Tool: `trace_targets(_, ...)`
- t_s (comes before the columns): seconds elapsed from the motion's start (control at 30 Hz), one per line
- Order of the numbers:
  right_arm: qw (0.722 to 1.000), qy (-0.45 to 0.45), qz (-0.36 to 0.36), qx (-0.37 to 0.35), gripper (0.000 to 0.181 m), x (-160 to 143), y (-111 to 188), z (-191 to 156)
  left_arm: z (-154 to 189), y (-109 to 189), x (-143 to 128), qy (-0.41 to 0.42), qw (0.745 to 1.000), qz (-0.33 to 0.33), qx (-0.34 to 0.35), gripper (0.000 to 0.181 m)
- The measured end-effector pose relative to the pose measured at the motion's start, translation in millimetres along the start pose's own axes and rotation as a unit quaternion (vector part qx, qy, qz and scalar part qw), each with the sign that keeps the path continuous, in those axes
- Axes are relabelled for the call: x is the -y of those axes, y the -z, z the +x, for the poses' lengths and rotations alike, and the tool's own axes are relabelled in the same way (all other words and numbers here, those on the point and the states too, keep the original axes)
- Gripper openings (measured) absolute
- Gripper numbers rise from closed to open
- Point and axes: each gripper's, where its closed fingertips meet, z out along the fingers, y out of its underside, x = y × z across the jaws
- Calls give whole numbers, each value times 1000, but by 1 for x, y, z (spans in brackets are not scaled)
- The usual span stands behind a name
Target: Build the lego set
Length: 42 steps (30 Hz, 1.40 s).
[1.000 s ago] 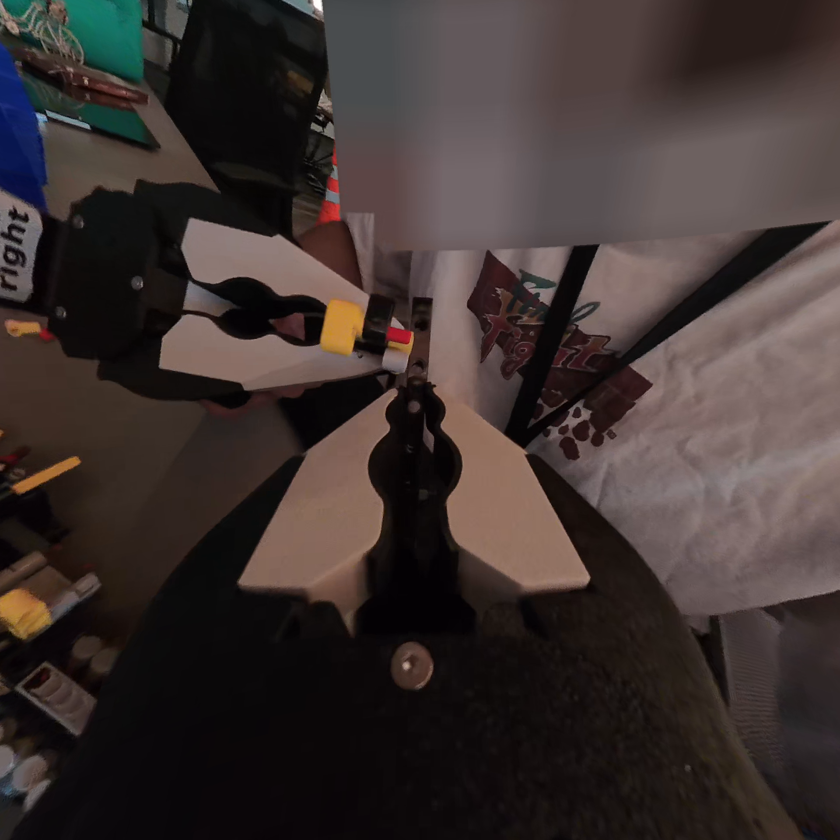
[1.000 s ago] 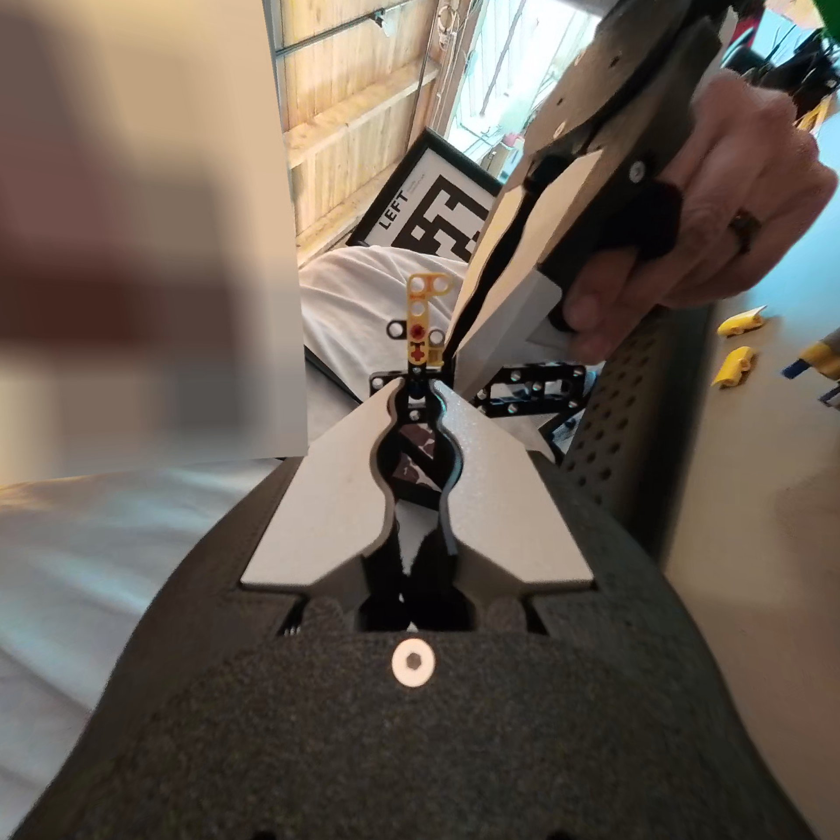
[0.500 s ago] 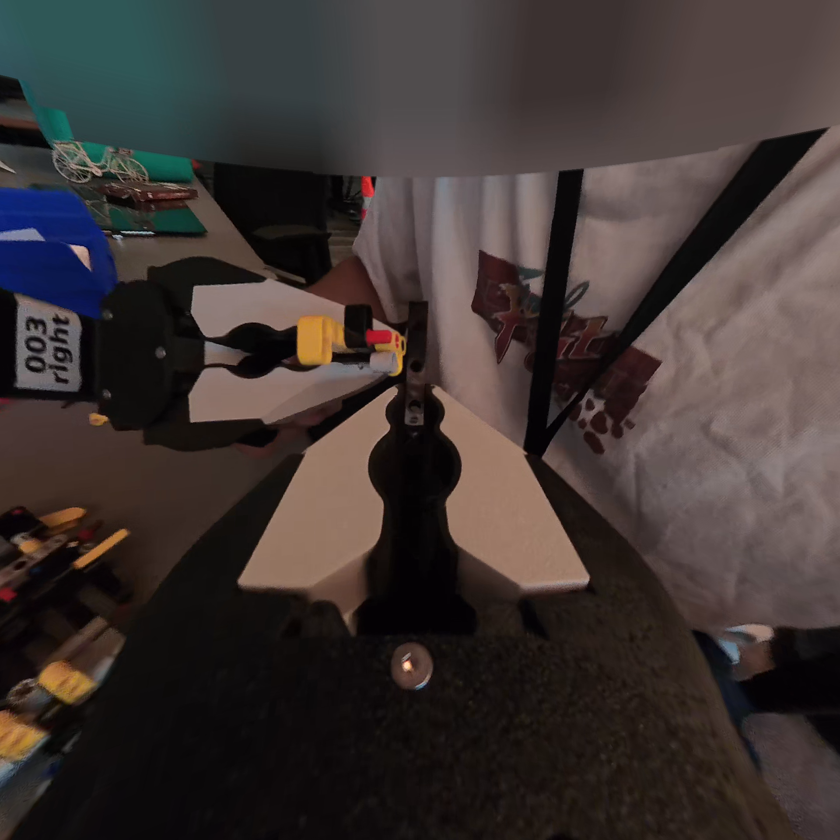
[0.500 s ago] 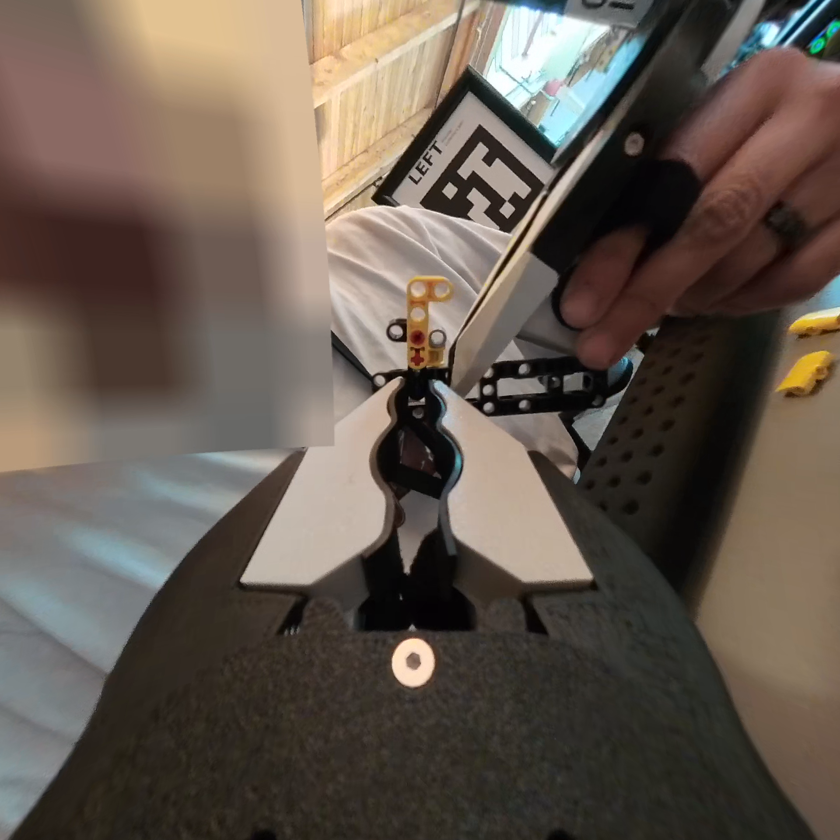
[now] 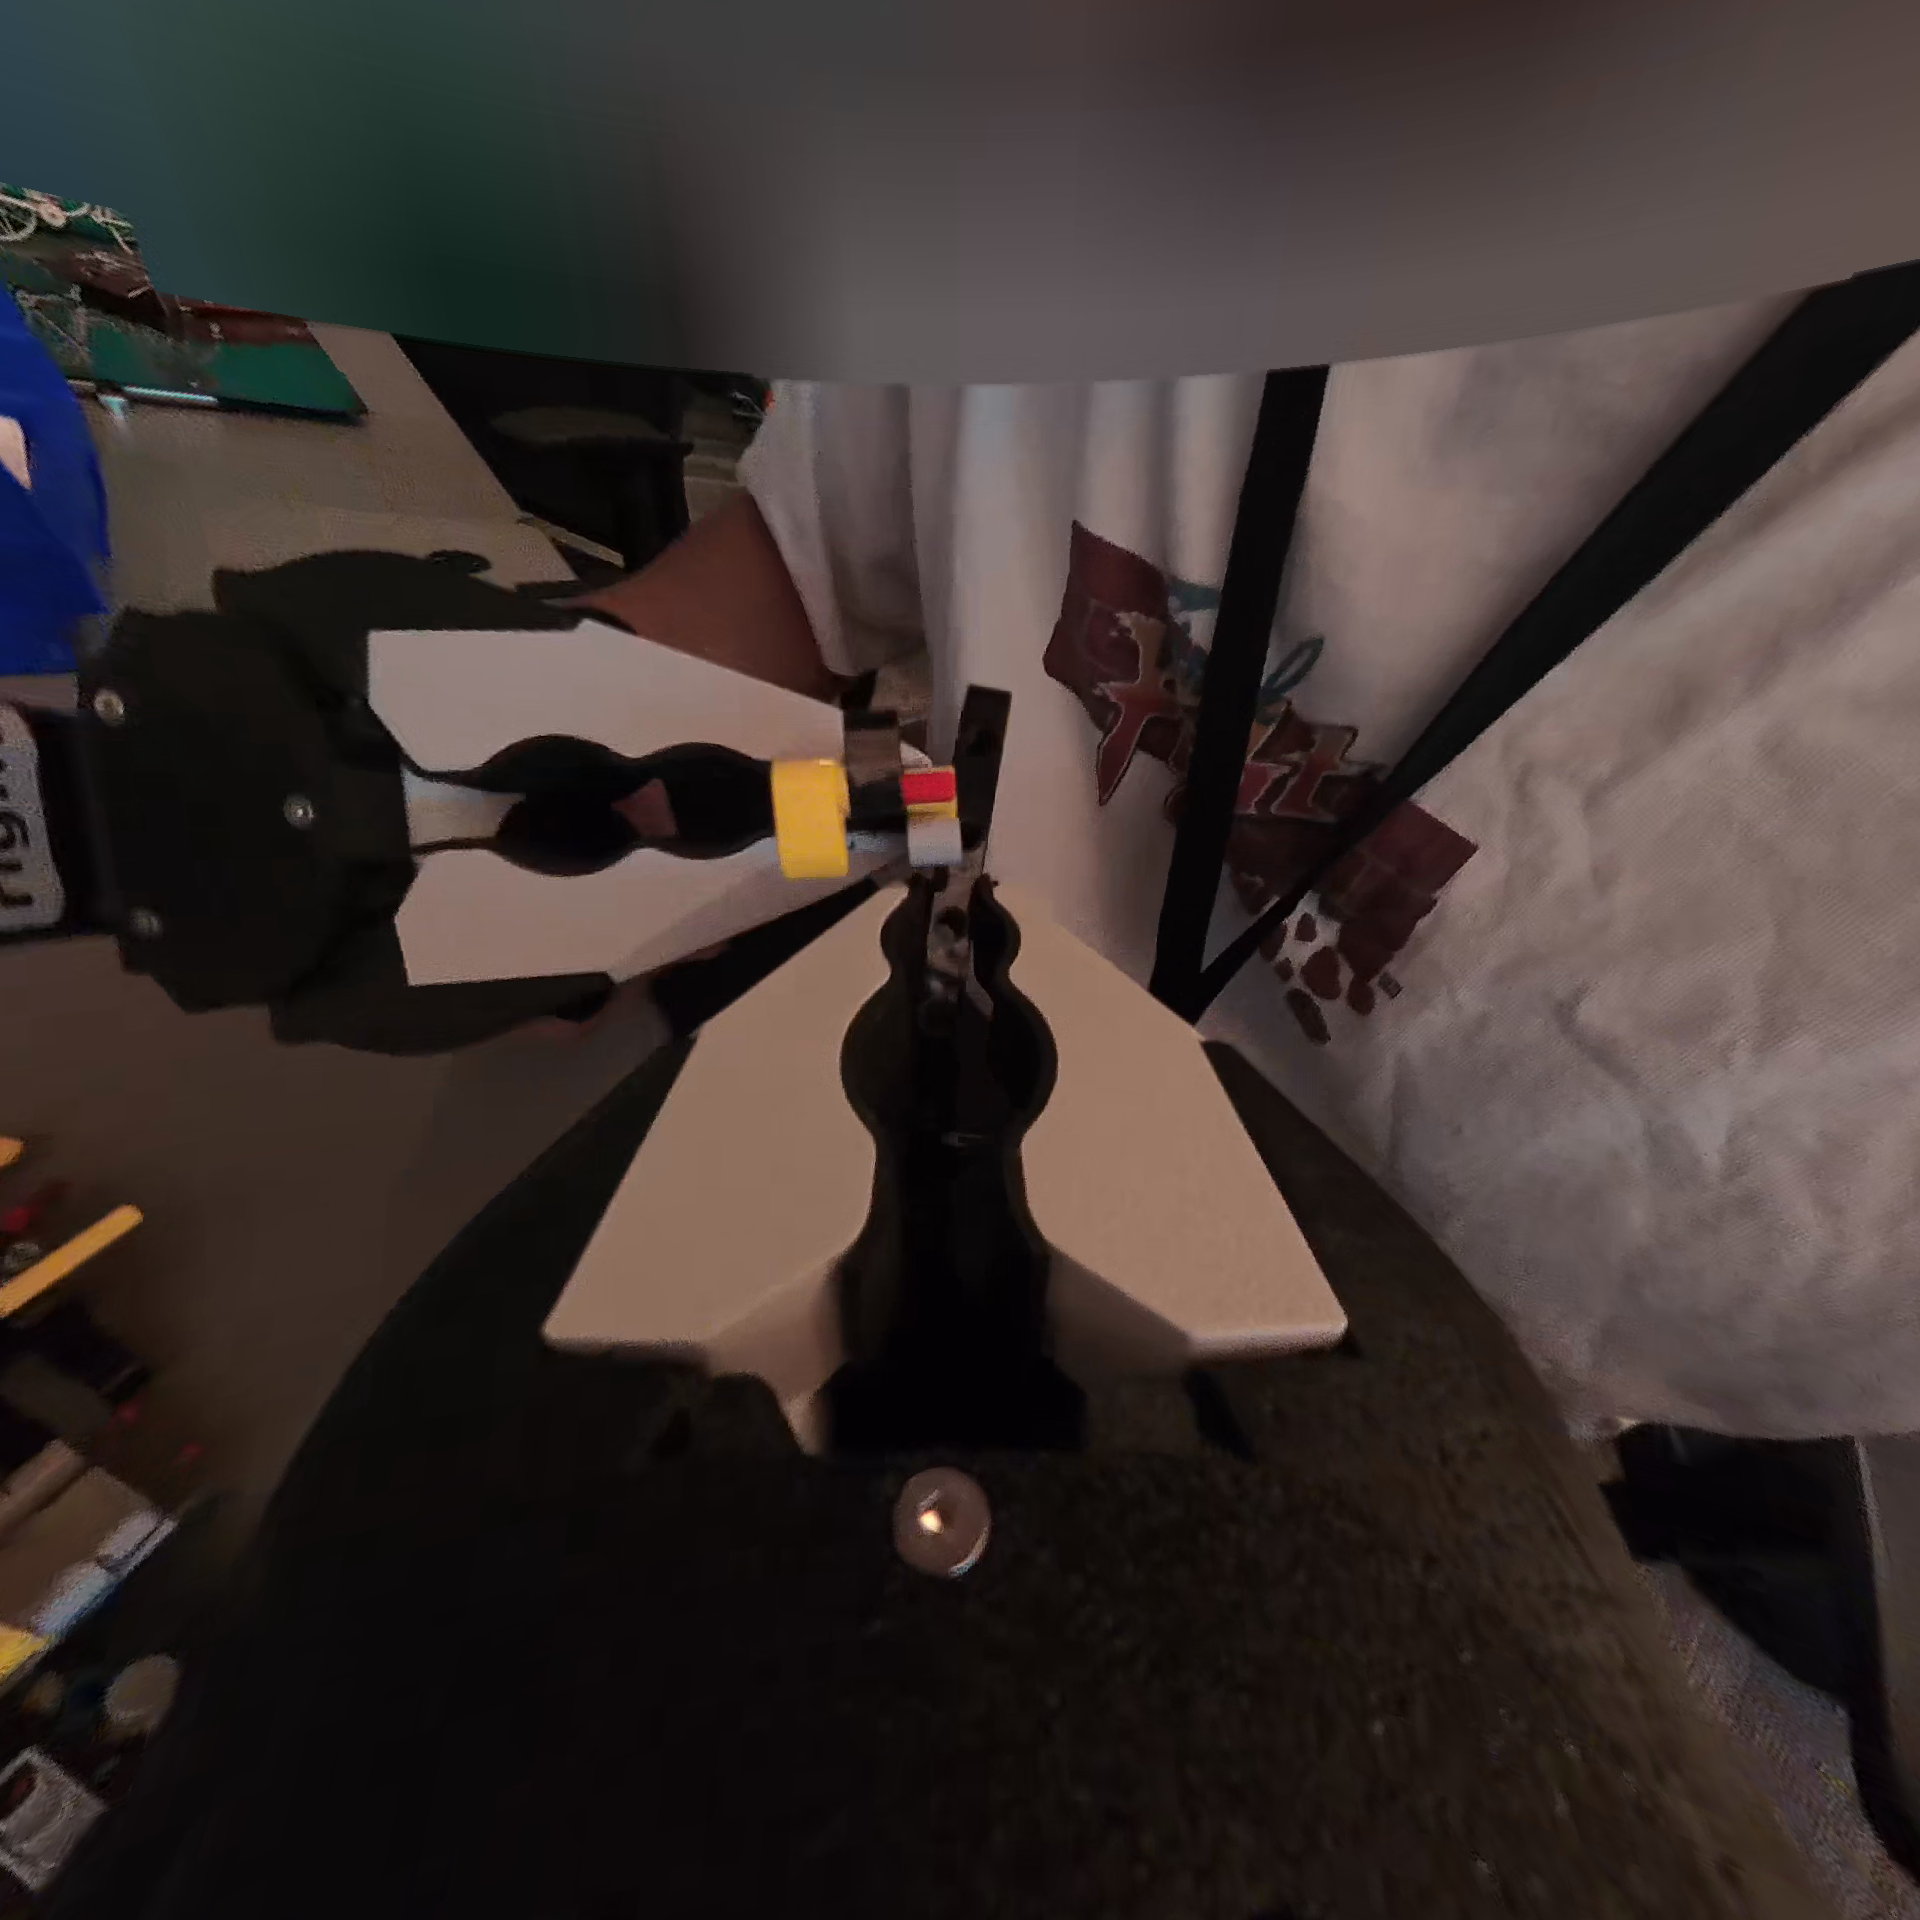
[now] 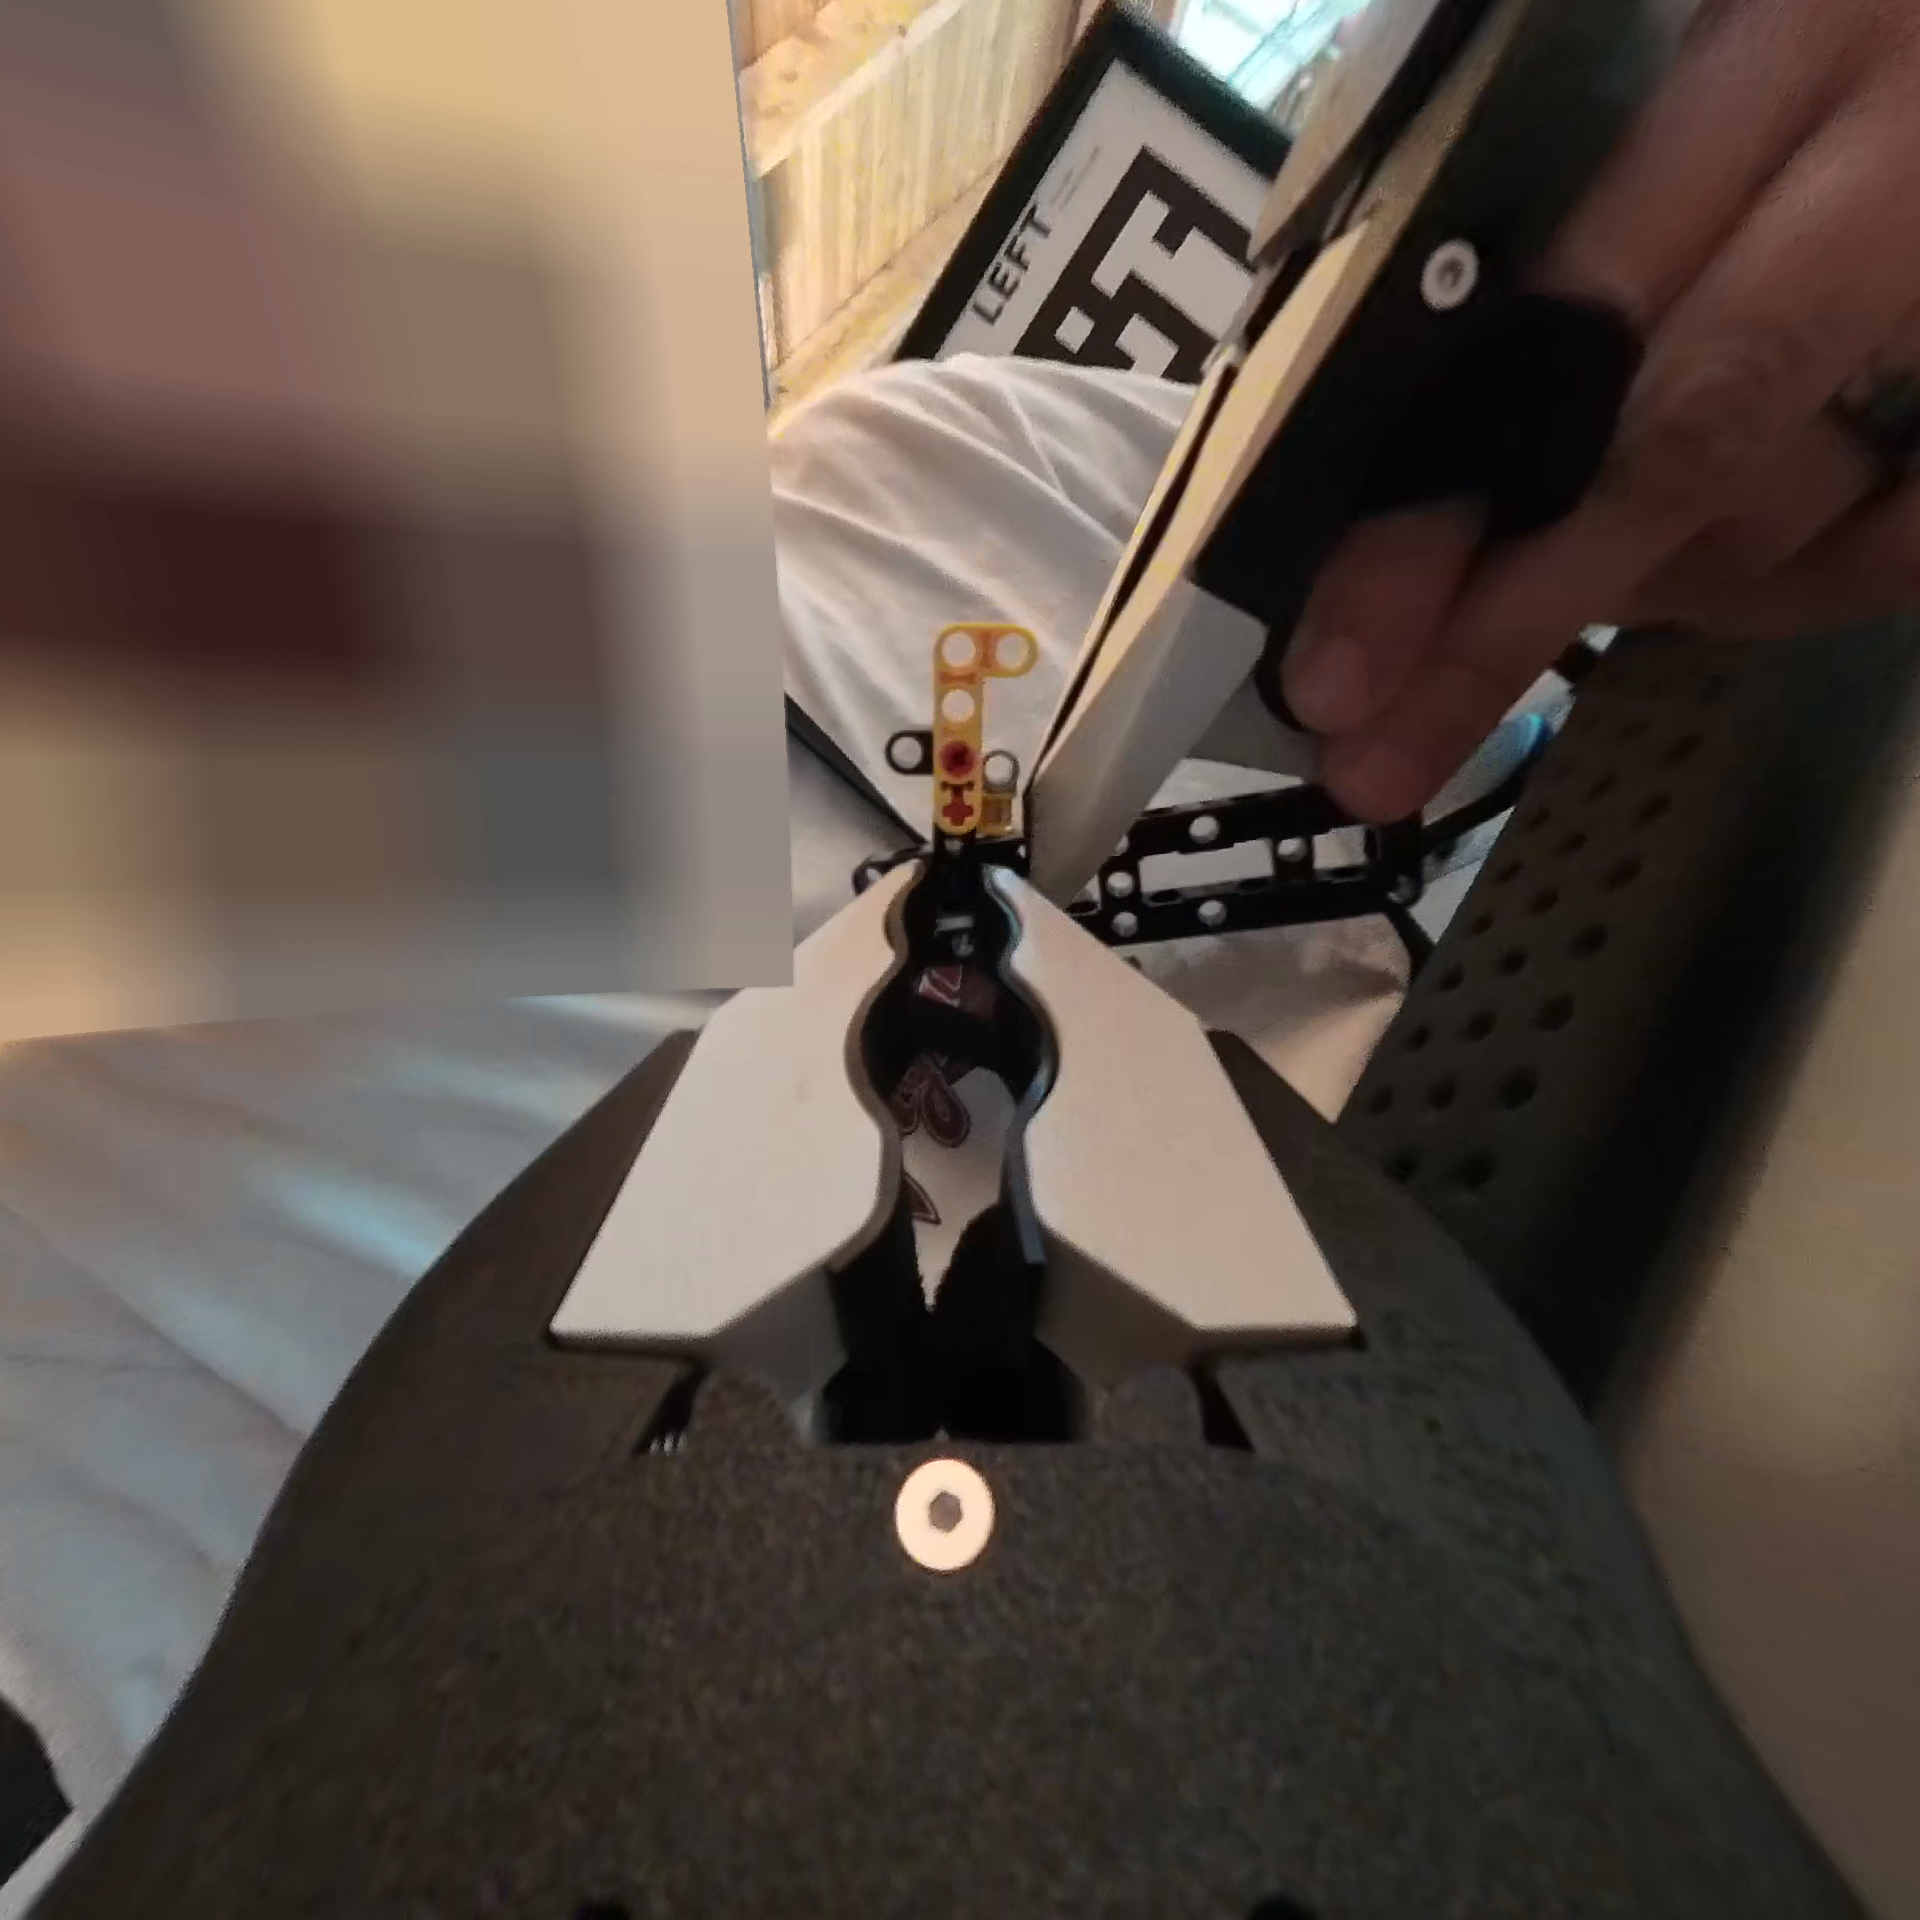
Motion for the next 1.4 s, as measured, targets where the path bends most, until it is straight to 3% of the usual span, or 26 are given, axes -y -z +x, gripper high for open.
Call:
trace_targets(0.17,1000,13,5,-2,6,2,1,1,-3,3,0,-16,1000,-3,15,9)
trace_targets(0.37,990,118,-1,-82,6,5,4,1,-5,5,3,13,1000,22,2,9)
trace_targets(0.57,979,166,8,-116,7,9,7,1,-8,7,7,31,999,39,0,9)
trace_targets(0.7,970,196,3,-145,7,10,8,5,-9,9,2,28,999,24,18,9)
trace_targets(0.8,964,197,-23,-176,7,3,11,19,-12,7,-18,-16,998,-34,56,9)
trace_targets(0.93,937,247,-49,-244,7,2,24,39,-20,12,-34,-48,991,-82,96,9)
trace_targets(1.03,939,235,-49,-245,7,3,28,38,-20,15,-35,-46,991,-79,92,9)
trace_targets(1.1,928,235,-47,-285,7,9,46,39,-24,19,-37,-37,991,-79,103,9)
trace_targets(1.17,897,225,-57,-376,7,7,81,48,-31,23,-36,-34,989,-77,124,9)
trace_targets(1.27,788,175,-166,-566,7,-32,156,77,-44,30,-34,-28,984,-67,162,9)
trace_targets(1.33,737,143,-229,-620,7,-56,179,77,-47,31,-37,-17,984,-67,165,9)
trace_targets(1.4,706,144,-256,-645,7,-63,184,70,-52,30,-42,-15,982,-77,174,9)
